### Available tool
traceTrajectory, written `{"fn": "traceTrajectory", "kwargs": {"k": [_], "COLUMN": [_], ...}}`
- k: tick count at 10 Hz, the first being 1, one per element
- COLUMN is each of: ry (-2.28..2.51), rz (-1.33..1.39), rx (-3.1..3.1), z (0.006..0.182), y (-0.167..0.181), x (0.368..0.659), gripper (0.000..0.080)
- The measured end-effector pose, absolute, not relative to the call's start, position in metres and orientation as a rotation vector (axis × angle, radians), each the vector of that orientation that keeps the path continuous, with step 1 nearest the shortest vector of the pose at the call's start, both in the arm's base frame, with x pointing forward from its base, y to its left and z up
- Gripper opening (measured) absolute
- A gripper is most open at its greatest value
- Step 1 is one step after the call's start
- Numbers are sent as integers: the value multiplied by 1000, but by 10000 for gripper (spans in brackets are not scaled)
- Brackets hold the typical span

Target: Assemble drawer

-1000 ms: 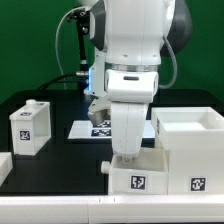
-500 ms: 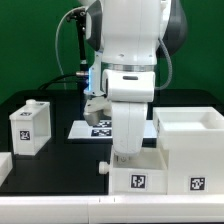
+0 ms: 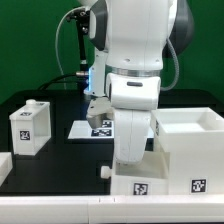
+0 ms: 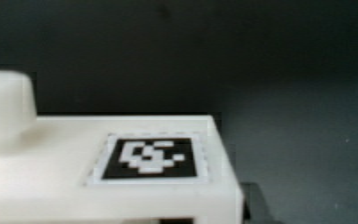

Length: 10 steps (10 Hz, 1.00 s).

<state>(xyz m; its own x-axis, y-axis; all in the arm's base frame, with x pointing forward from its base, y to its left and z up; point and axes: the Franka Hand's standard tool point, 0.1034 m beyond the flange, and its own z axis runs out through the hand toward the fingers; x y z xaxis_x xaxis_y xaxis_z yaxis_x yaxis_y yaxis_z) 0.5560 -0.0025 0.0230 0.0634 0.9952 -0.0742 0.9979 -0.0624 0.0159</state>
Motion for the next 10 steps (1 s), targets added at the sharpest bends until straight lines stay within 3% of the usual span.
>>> {"fn": "traceTrajectory", "kwargs": {"k": [10], "ry": [2185], "rz": [-34], "rx": [2159], "z": [22], "y": [7], "x": [556], "gripper": [38]}}
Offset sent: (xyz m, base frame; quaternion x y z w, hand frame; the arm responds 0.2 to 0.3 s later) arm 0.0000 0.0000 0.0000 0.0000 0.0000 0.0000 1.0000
